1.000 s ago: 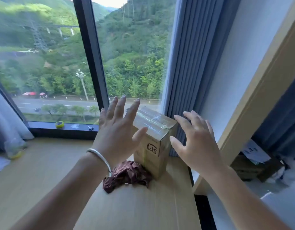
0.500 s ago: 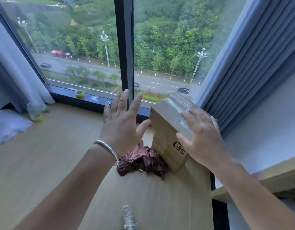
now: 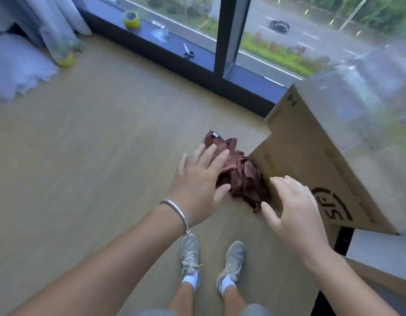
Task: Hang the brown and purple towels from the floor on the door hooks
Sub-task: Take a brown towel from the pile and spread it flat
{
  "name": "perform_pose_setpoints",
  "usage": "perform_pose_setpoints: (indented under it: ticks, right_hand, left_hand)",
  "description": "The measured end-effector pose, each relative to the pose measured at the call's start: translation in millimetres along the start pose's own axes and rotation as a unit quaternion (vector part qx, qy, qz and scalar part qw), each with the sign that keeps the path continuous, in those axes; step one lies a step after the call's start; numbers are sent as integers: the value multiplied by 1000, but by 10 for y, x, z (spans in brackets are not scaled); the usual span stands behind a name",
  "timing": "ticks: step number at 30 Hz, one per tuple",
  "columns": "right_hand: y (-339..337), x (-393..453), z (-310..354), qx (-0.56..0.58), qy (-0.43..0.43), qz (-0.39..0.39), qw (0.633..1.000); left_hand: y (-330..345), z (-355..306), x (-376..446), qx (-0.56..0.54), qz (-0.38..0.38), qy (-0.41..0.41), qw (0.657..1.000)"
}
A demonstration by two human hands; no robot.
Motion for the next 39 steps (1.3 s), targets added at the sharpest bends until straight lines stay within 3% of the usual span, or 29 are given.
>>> perform_pose_setpoints:
  ticks: [7,12,22,28,33,36,39]
  right_hand:
    - [2078,907,-1051,-2,15,133,991]
    - [3243,1348,-1921,-12,47,162,986]
    - [4480,2094,-3651,24,173,104,979]
    - [4573,2319,-4112,110,233,56,965]
    - [4395,2170,-3813,197,163,15,967]
    - [4227,1990,-3490,241,96,-1,966]
    - [4018,1845,-3140,266,40,-15,963]
  left_hand:
    - [2283,597,1162,-90,115,-14,989]
    - [3735,775,1896,-122,145,-16,982]
    - [5621,546,3026,-136,197,32,970]
    - [6115,410,3201,-278,204,-34,938]
    - [6008,306,3076,-384,168,-51,906]
    - [5550,276,2973,-334,60,10,941]
    - [5035,191,2830,-241,-1,97,966]
Point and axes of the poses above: each hand's wrist, its own x-axis towards the middle knuckle, its own y-axis out of the palm, z = x × y, the point moved 8 cm from there along x, towards the middle knuckle, and after that the axes turned 14 degrees about z, right-handed, at the moved point
